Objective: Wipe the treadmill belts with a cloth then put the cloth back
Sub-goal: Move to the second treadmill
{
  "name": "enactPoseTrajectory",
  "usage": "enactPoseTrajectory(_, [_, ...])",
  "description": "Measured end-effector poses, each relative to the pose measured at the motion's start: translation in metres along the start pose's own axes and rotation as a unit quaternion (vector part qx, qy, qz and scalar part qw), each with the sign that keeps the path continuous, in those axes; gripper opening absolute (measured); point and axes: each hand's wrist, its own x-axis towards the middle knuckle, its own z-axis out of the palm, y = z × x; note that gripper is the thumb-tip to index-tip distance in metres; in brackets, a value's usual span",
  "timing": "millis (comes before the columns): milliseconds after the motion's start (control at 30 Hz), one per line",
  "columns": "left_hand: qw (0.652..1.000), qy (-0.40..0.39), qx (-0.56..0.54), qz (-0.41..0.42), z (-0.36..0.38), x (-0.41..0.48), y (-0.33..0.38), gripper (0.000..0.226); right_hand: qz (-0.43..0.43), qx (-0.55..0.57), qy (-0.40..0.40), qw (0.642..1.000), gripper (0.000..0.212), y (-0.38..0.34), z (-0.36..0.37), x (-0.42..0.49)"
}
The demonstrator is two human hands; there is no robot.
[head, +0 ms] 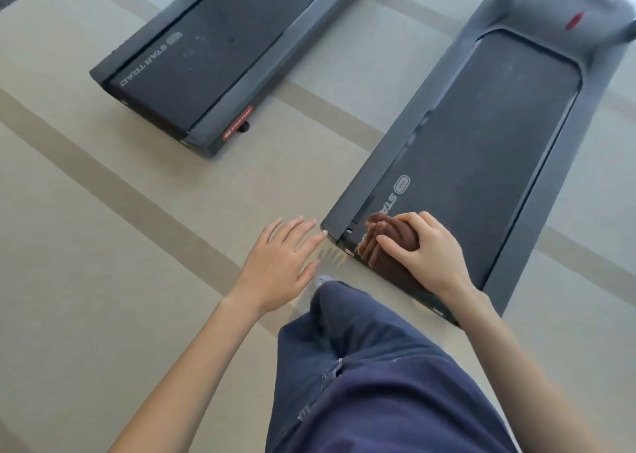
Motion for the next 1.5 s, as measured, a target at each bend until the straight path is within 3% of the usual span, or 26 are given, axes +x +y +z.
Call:
enactPoseTrajectory(433, [0.993,-0.076,-0.002,0.094,-0.025,0.117,-0.126,0.049,0.119,0.017,0.043,0.992,0.037,-0.041,0.043,0.114])
enactPoseTrajectory(800, [0.985,-0.048,-0.01,0.165,-0.062,0.239,-0.221,0.048,0.163,0.03,0.092,0.982,0.039,-0.094,0.043,0.216])
enactPoseTrajectory(967, [0.964,-0.091,-0.006,0.251,-0.056,0.282,-0.255,0.046,0.223,0.025,0.144,0.964,0.041,-0.118,0.062,0.25])
enactPoseTrajectory(1133, [0.956,-0.094,-0.035,0.274,-0.071,0.331,-0.325,0.046,0.276,0.048,0.208,0.937,0.037,-0.17,0.084,0.308])
enactPoseTrajectory(1300, [0.945,-0.1,-0.017,0.312,-0.095,0.375,-0.393,0.054,0.282,0.036,0.219,0.933,0.039,-0.219,0.097,0.346])
enactPoseTrajectory(1500, [0.911,-0.11,-0.012,0.398,-0.098,0.41,-0.404,0.045,0.358,0.036,0.275,0.891,0.036,-0.24,0.109,0.342])
